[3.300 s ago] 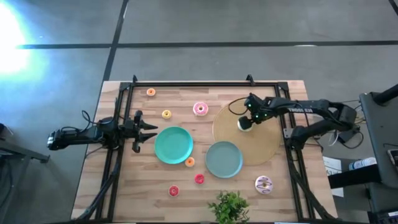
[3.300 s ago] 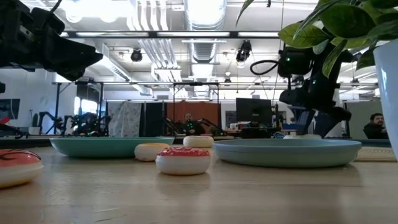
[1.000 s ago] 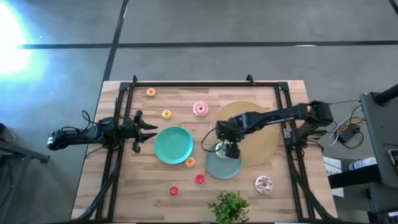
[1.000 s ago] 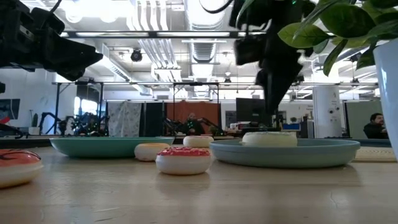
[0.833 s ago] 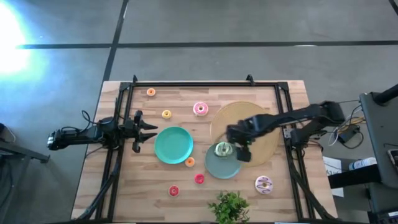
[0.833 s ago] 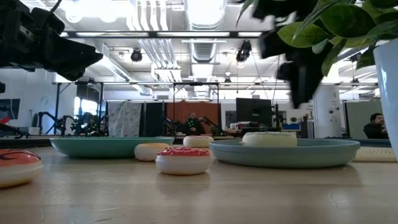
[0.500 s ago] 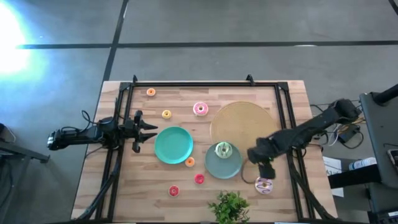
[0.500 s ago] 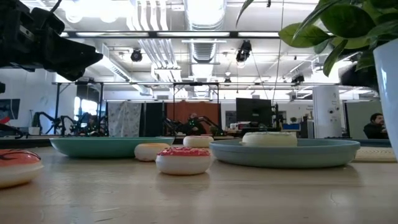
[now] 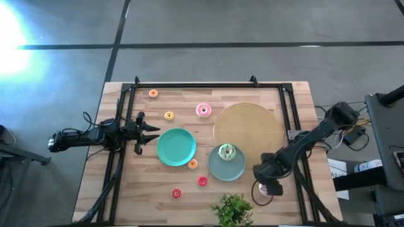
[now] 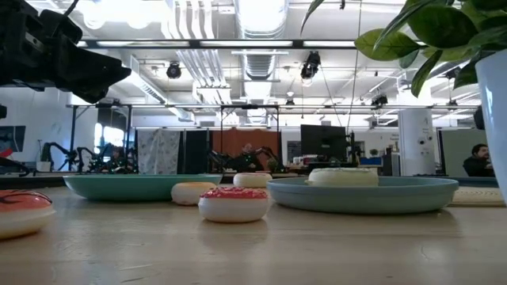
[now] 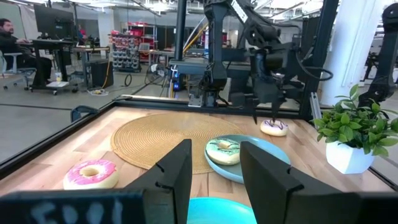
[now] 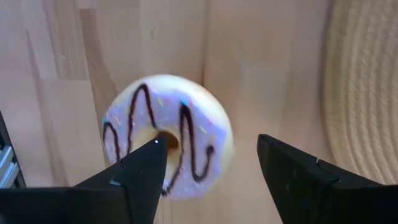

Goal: Pick & Place donuts
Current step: Put the large purple donut on the blue plate

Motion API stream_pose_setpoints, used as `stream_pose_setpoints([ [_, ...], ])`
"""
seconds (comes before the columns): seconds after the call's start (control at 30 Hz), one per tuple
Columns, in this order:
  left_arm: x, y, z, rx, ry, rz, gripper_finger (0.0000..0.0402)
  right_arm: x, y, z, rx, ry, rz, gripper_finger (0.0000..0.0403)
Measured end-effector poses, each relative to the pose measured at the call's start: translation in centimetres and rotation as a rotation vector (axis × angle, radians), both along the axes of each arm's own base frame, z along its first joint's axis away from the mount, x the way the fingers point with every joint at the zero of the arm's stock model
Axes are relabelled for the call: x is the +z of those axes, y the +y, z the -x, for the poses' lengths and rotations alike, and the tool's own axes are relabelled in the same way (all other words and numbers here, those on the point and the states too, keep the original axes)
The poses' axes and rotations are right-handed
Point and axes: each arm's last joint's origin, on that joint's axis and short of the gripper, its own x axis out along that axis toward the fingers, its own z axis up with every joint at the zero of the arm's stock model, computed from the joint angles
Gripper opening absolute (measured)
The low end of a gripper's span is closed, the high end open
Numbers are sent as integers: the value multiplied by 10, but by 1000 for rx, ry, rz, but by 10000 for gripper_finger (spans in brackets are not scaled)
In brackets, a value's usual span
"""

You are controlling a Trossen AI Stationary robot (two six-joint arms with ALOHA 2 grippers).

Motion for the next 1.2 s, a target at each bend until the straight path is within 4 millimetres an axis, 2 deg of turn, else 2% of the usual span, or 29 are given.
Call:
stream_pose_setpoints([
  [0.23,0,0,0,0,0,0,110,-17,7,-1,21,57,45,239],
  [0.4,0,0,0,0,0,0,110,-23,9,-2,2,88,48,212],
  [0.5,0,0,0,0,0,0,110,-22,9,-2,-1,84,43,170],
  [0.73,0,0,0,0,0,0,110,-25,-1,2,-97,132,14,28],
  [0.9,0,0,0,0,0,0,110,-12,-22,-3,-247,70,19,23],
  [1.1,0,0,0,0,0,0,110,19,-70,-17,-504,-122,-10,23],
  [1.2,0,0,0,0,0,0,110,30,-89,-27,-537,-201,-23,23],
])
